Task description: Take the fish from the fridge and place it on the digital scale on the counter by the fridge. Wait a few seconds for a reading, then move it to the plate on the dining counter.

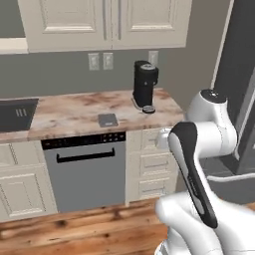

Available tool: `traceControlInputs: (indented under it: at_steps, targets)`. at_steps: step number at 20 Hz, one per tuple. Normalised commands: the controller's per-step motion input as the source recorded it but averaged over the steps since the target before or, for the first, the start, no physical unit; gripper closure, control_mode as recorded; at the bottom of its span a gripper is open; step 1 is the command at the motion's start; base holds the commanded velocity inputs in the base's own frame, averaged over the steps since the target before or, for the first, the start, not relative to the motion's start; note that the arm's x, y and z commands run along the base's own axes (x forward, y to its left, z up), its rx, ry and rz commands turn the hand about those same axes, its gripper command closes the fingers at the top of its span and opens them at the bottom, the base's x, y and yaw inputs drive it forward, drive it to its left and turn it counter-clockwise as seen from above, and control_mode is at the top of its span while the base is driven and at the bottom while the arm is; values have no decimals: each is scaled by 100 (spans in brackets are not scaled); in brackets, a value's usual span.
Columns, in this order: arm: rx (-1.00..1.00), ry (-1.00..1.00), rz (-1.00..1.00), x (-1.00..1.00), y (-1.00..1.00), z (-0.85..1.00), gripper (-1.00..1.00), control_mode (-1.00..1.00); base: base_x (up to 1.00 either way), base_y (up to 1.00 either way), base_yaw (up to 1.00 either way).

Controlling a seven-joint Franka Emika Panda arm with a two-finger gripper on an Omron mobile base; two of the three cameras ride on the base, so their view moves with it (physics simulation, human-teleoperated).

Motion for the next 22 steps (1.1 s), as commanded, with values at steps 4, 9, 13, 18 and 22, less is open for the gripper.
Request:
traceControlInputs:
  at_steps: [4, 9, 13, 18, 22]
  targets:
    - [0, 0, 0, 0, 0, 0, 100, 100, 100, 52, 0]
    - [0, 0, 0, 0, 0, 0, 100, 100, 89, 50, 0]
    - [0, 0, 0, 0, 0, 0, 100, 100, 81, 52, 0]
    - [0, 0, 0, 0, 0, 0, 100, 100, 76, 34, 0]
    - [0, 0, 0, 0, 0, 0, 100, 100, 57, 10, 0]
